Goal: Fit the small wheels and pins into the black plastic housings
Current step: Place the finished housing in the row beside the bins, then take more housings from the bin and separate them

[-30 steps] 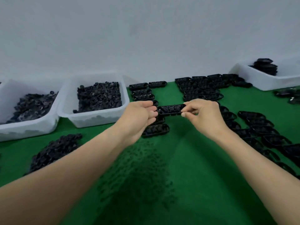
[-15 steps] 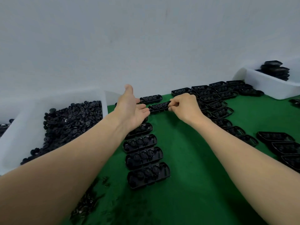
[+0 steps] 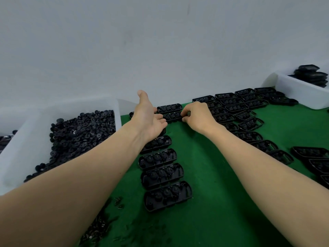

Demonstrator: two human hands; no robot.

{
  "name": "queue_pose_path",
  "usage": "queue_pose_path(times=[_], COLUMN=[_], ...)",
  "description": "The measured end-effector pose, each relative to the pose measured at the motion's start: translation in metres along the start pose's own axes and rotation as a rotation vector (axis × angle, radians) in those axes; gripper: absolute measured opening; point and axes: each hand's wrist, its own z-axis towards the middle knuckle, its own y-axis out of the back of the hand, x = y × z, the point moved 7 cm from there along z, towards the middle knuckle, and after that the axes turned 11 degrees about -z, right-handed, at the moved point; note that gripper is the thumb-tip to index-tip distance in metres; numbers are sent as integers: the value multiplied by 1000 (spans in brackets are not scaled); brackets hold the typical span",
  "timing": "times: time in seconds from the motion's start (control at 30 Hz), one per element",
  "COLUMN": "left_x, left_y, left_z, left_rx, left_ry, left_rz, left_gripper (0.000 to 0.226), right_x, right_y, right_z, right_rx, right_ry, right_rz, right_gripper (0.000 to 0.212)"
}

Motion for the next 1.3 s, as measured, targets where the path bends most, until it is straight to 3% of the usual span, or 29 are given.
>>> queue_pose_path(times=[0.13, 0.23, 0.4, 0.63, 0.8, 1.0, 1.13, 1.3], left_x=[-6, -11, -25, -31, -15, -35, -60, -129], left_y=[-2, -5, 25, 164, 241, 311, 354, 379], left_z=[-11, -35, -107, -261, -368, -433, -450, -436], left_rx=[17, 69, 185, -63, -265, -472, -520, -552], left_ry=[-21, -40, -151, -469, -597, -726, -738, -797], left_rz=[-24, -20, 175, 651, 983, 1019, 982, 1003], left_gripper=[83, 65, 31, 20, 8, 10, 9, 6], right_x=[7, 23, 89, 217, 301, 373, 425, 489], right_y=[7, 24, 58, 35, 4, -23, -37, -34], right_z=[-7, -26, -100, -245, -323, -344, -343, -296], right_rx=[18, -11, -148, 81, 240, 327, 360, 200], right_ry=[35, 70, 296, 696, 876, 843, 815, 721], right_rz=[-148, -213, -145, 47, 132, 181, 193, 288], right_gripper=[20, 17, 13, 19, 17, 12, 10, 11])
